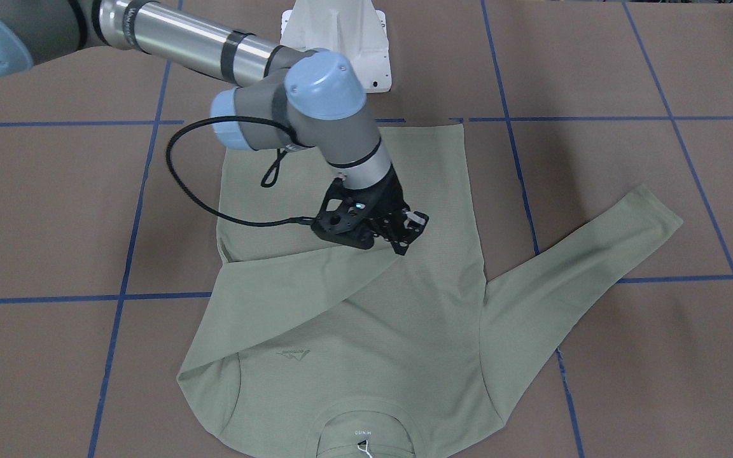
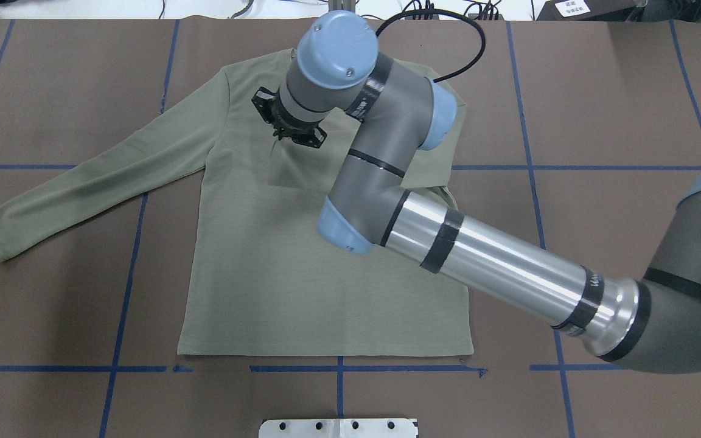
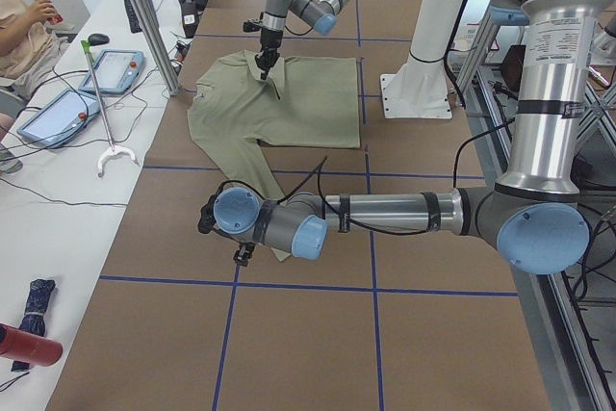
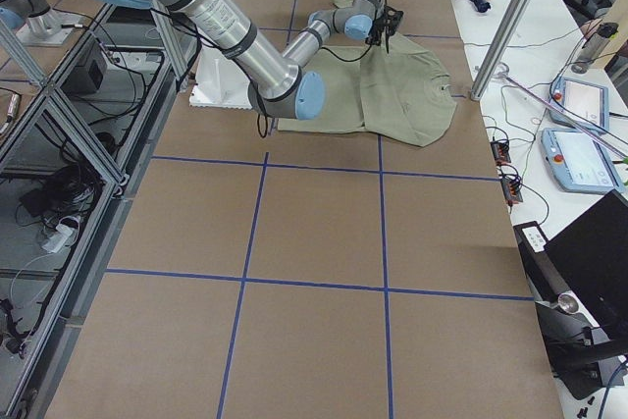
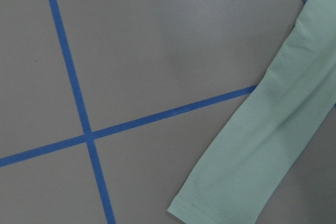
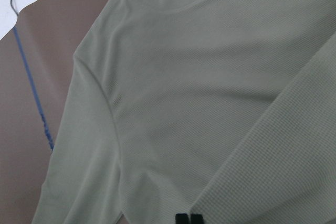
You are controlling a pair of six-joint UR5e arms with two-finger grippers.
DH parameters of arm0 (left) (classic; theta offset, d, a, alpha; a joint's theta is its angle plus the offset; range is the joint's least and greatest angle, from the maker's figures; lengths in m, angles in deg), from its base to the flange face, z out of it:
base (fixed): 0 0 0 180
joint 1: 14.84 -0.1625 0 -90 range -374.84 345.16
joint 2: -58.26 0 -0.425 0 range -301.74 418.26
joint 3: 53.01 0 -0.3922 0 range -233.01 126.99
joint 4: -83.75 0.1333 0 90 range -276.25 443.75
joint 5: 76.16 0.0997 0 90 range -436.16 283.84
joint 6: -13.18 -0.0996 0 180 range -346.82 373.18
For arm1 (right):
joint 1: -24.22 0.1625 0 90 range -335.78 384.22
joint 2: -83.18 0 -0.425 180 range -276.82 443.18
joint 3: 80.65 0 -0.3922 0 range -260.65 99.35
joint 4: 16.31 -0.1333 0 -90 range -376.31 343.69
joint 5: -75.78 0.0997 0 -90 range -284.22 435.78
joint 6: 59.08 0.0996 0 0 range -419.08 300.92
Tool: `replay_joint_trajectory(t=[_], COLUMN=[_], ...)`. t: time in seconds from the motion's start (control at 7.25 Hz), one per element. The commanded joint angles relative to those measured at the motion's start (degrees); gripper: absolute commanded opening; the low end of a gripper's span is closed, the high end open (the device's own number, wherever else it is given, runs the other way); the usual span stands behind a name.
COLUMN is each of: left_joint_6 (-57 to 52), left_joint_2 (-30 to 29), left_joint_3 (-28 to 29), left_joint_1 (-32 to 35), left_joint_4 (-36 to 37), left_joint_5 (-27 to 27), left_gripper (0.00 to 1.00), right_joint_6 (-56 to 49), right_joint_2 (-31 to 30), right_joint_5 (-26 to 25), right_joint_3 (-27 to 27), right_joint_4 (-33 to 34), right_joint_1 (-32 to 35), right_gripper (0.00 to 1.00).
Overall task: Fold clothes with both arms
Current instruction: 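Grasp the sleeve cuff with the right gripper and fold it across the shirt body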
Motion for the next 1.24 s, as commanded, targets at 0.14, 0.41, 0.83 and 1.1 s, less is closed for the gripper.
replay_joint_trajectory(t=[0.14, 0.41, 0.83, 1.1], left_joint_6=[-0.01, -0.10, 9.62, 15.10], left_joint_2=[0.06, -0.03, -0.38, 0.06], left_joint_3=[0.21, 0.04, -0.40, 1.78], left_joint_1=[0.00, 0.00, -2.35, -5.71], left_joint_4=[0.00, 0.00, -2.96, -8.14], left_joint_5=[-0.21, -0.21, 0.14, 3.98], left_gripper=[1.00, 1.00, 1.00, 1.00], right_joint_6=[-0.05, -0.05, 0.47, 2.84], right_joint_2=[5.56, 6.44, 8.91, 2.64], right_joint_5=[-7.54, -9.11, -9.56, -2.85], right_joint_3=[7.41, 10.46, 12.52, 2.74], right_joint_4=[-5.75, -6.62, -6.63, -4.02], right_joint_1=[-5.74, -6.00, -5.57, -1.64], right_gripper=[0.00, 0.62, 0.99, 0.99])
